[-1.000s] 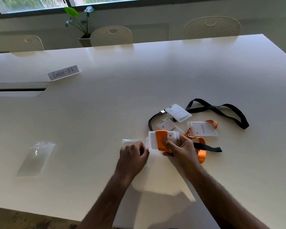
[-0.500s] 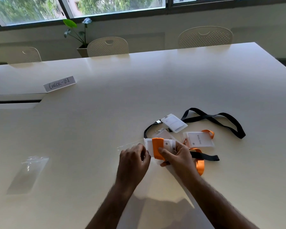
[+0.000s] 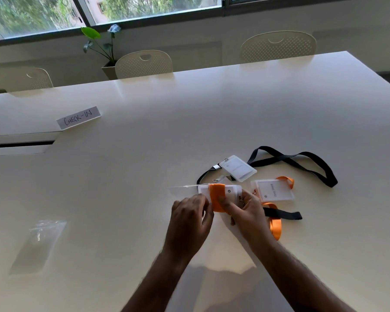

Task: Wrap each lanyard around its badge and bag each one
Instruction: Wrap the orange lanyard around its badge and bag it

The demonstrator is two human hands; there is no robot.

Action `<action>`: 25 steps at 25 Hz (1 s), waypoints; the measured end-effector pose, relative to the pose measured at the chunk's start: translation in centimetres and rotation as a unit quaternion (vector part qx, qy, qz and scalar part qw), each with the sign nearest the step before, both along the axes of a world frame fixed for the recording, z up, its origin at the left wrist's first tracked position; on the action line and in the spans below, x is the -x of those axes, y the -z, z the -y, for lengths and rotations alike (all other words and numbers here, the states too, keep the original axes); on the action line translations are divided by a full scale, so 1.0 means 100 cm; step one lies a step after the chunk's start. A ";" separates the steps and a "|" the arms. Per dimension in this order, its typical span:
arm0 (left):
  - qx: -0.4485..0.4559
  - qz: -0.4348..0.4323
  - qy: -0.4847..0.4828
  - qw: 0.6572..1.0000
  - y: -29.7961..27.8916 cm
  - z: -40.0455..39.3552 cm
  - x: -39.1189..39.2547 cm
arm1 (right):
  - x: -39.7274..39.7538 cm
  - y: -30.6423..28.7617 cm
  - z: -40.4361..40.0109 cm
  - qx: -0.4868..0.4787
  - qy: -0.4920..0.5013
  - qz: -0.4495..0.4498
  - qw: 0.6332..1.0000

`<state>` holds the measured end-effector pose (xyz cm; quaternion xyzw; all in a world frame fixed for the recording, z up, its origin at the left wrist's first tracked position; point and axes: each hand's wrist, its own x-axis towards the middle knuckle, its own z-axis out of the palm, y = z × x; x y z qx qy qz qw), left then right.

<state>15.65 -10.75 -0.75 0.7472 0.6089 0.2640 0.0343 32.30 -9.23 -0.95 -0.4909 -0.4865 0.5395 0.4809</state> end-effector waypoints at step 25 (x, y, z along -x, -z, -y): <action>-0.011 -0.006 0.036 0.999 -0.013 -0.009 -0.020 | -0.021 -0.017 -0.016 0.061 -0.113 -0.055 0.990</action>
